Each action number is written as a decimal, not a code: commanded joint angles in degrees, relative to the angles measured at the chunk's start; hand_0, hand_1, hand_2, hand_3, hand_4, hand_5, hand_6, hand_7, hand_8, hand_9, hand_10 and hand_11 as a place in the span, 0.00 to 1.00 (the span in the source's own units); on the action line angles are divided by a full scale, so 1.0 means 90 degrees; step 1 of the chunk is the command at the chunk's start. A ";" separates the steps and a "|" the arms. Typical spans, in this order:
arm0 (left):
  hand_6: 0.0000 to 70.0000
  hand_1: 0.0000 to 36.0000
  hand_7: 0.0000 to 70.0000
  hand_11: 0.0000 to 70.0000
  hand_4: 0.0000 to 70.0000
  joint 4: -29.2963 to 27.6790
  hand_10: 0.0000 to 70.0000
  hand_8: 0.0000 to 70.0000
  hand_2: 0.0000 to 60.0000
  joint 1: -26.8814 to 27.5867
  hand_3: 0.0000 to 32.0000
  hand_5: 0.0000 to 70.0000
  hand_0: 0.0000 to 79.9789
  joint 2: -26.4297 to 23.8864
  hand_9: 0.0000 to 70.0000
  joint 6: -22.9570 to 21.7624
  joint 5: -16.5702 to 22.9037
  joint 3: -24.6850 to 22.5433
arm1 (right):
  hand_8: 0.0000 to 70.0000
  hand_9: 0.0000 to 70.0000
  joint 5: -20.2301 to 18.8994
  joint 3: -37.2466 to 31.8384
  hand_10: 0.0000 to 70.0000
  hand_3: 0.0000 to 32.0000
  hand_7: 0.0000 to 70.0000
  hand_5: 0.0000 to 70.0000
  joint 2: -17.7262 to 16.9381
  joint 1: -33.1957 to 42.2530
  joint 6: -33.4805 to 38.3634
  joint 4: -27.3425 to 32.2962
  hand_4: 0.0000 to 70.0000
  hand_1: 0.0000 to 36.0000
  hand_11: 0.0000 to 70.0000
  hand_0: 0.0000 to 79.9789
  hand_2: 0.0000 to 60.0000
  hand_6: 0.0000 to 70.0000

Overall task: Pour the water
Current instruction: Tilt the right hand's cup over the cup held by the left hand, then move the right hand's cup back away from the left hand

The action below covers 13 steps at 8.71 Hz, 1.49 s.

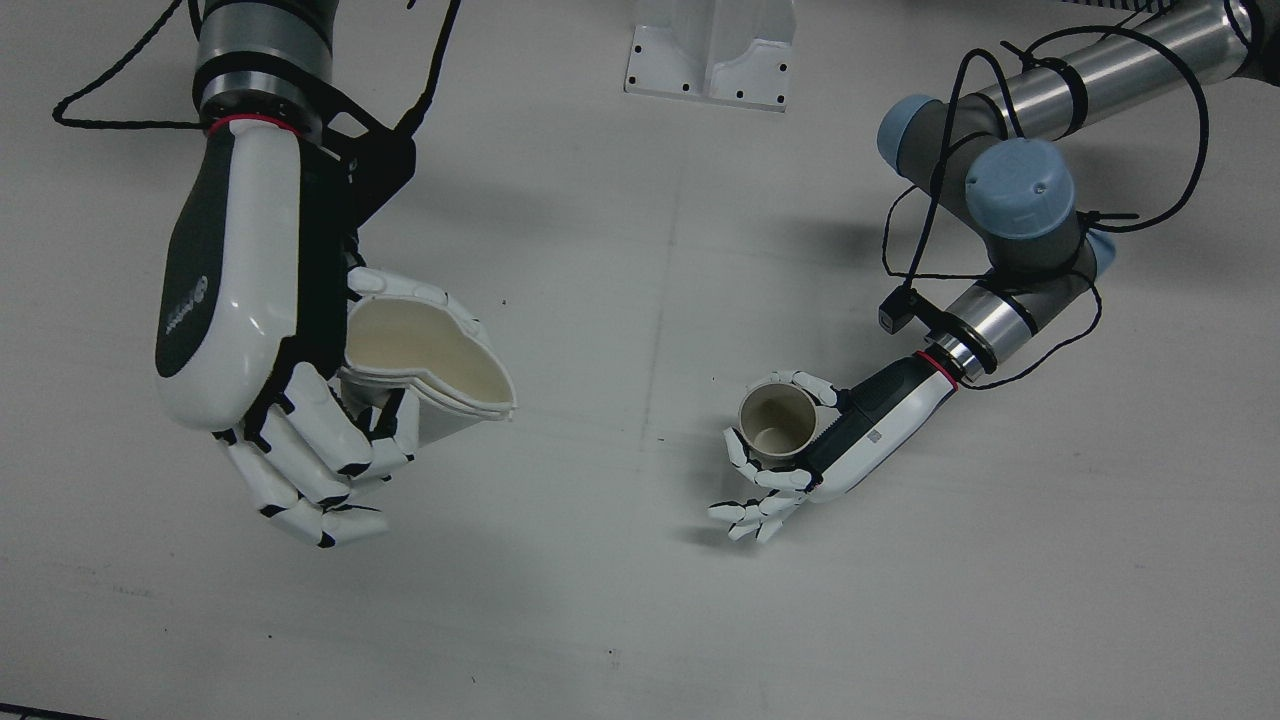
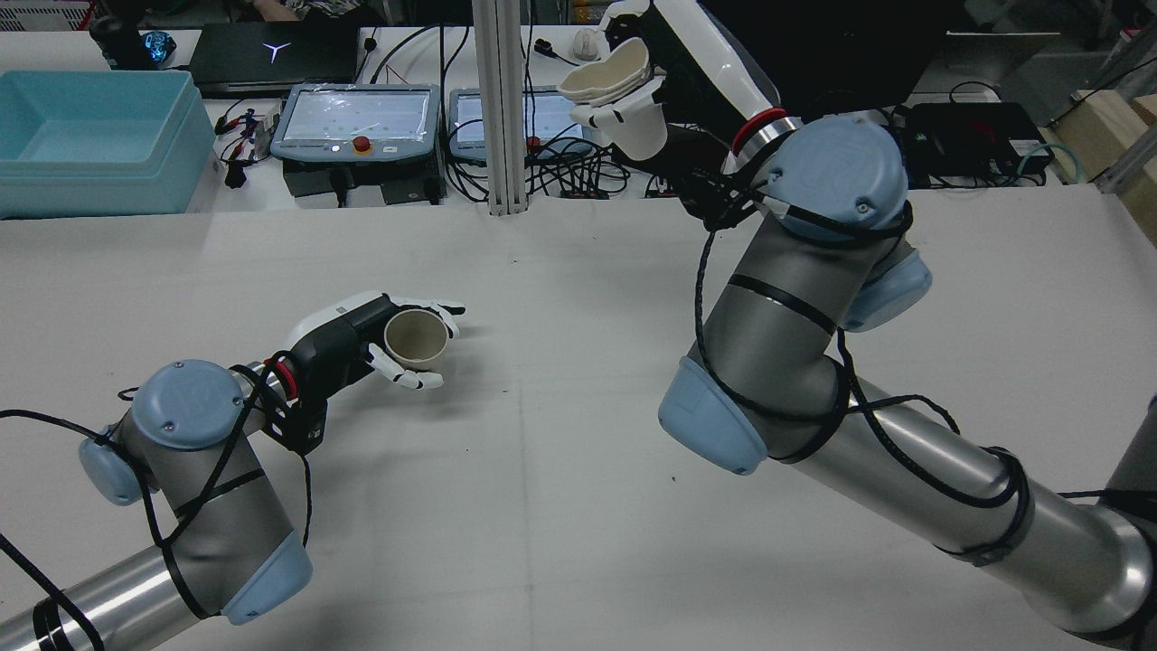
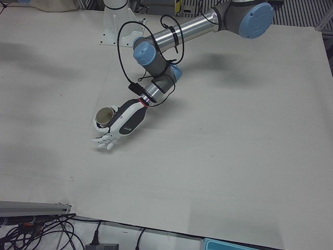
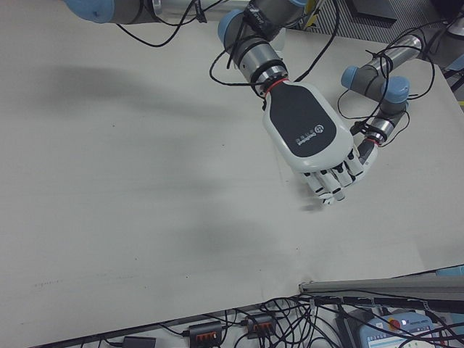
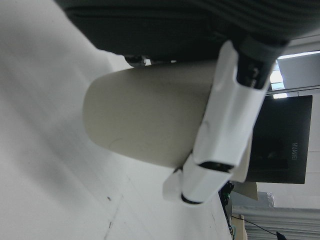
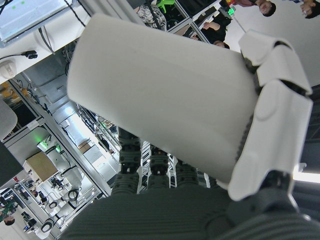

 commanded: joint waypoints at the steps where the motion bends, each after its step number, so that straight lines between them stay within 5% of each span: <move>1: 0.19 1.00 0.29 0.00 0.90 0.0080 0.00 0.14 0.55 0.0036 0.00 1.00 1.00 -0.0358 0.06 -0.0010 0.0001 0.0283 | 0.40 0.59 0.0169 -0.0700 0.51 0.00 1.00 1.00 0.0538 -0.0864 -0.0788 -0.0055 0.94 0.84 0.74 0.74 1.00 0.74; 5: 0.20 1.00 0.31 0.00 0.90 0.0080 0.00 0.14 0.51 -0.0246 0.00 1.00 1.00 -0.0378 0.07 -0.0078 0.0001 0.0332 | 0.38 0.57 0.0501 -0.1158 0.51 0.00 1.00 1.00 0.0275 -0.1345 -0.1053 -0.0104 0.82 0.81 0.74 0.72 0.97 0.69; 7: 0.18 0.96 0.29 0.01 0.86 0.0061 0.00 0.13 0.47 -0.0413 0.00 1.00 1.00 -0.0349 0.06 -0.0194 0.0002 0.0274 | 0.37 0.56 0.0502 -0.1093 0.56 0.00 0.98 1.00 0.0012 -0.1239 -0.0937 -0.0065 0.70 0.70 0.80 0.69 0.82 0.65; 8: 0.18 0.88 0.28 0.01 0.87 -0.0085 0.00 0.13 0.36 -0.0491 0.00 1.00 1.00 -0.0310 0.06 -0.0553 0.0001 0.0274 | 0.36 0.54 0.0463 -0.0609 0.58 0.00 0.94 1.00 -0.0240 -0.0928 -0.0578 -0.0055 0.60 0.60 0.83 0.66 0.68 0.62; 9: 0.17 0.81 0.26 0.01 0.87 -0.0289 0.00 0.13 0.23 -0.0801 0.00 1.00 1.00 -0.0068 0.06 -0.0779 0.0001 0.0196 | 0.36 0.55 0.0482 0.0257 0.61 0.00 0.96 1.00 -0.0900 -0.0587 0.0189 -0.0046 0.60 0.55 0.87 0.65 0.65 0.63; 11: 0.18 0.76 0.28 0.02 0.93 -0.0738 0.00 0.13 0.14 -0.0970 0.00 1.00 1.00 0.1149 0.07 -0.0830 0.0127 -0.0582 | 0.37 0.56 0.0017 0.1403 0.67 0.00 0.97 1.00 -0.2237 0.0612 0.1896 -0.0046 0.55 0.45 0.96 0.63 0.56 0.64; 13: 0.18 0.70 0.29 0.03 0.97 -0.1779 0.00 0.14 0.04 -0.1583 0.00 1.00 1.00 0.2224 0.08 -0.0947 0.0429 -0.0635 | 0.38 0.58 -0.0753 0.1710 0.77 0.00 0.91 0.98 -0.3625 0.2162 0.3365 0.0129 0.36 0.31 1.00 0.58 0.47 0.58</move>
